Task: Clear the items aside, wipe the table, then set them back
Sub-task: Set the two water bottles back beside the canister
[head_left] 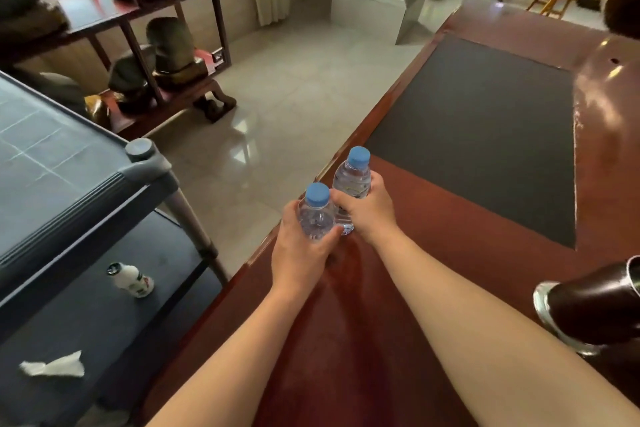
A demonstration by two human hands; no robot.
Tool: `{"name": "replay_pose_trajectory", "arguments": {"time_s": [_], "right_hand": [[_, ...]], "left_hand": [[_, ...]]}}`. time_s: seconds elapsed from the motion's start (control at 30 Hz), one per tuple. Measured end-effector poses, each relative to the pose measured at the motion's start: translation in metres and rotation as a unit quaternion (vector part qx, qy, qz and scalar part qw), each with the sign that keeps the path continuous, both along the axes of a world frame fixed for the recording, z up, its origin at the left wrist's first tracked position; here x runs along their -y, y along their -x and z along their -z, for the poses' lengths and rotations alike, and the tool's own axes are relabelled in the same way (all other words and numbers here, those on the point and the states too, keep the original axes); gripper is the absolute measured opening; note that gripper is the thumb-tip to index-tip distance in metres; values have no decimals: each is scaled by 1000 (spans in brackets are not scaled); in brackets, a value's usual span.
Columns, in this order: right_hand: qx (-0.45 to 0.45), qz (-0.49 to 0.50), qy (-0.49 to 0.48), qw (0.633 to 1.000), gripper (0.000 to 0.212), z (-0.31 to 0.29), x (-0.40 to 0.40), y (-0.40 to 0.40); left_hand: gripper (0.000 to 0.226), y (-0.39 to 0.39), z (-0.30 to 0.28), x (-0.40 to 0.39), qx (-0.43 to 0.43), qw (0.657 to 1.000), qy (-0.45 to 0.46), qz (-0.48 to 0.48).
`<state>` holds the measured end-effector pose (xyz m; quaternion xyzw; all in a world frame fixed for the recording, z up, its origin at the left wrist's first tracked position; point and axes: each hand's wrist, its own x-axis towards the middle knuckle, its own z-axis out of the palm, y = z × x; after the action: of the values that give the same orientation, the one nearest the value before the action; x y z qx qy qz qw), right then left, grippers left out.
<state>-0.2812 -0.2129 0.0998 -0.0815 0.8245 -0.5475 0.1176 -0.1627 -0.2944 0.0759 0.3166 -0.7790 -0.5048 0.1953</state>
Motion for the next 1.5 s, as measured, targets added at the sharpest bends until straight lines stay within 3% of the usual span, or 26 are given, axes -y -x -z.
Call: {"name": "replay_pose_trajectory", "arguments": {"time_s": [0.13, 0.37, 0.6, 1.07, 1.3, 1.5], "right_hand": [[-46, 15, -54, 997, 47, 2, 2, -1], [-56, 68, -48, 995, 42, 0, -23, -8], [-54, 117, -40, 991, 50, -11, -80, -3], [-37, 276, -65, 958, 53, -6, -221, 2], [-29, 322, -71, 944, 45, 2, -251, 5], [-22, 316, -78, 945, 51, 4, -257, 10]], "left_hand": [[70, 0, 2, 1, -1, 1000, 16, 2], [72, 6, 1, 0, -3, 999, 26, 18], [66, 25, -6, -24, -11, 999, 23, 32], [66, 87, -22, -130, -40, 984, 20, 171], [69, 109, -21, -160, -43, 979, 36, 198], [63, 124, -19, -175, -42, 977, 22, 209]]}}
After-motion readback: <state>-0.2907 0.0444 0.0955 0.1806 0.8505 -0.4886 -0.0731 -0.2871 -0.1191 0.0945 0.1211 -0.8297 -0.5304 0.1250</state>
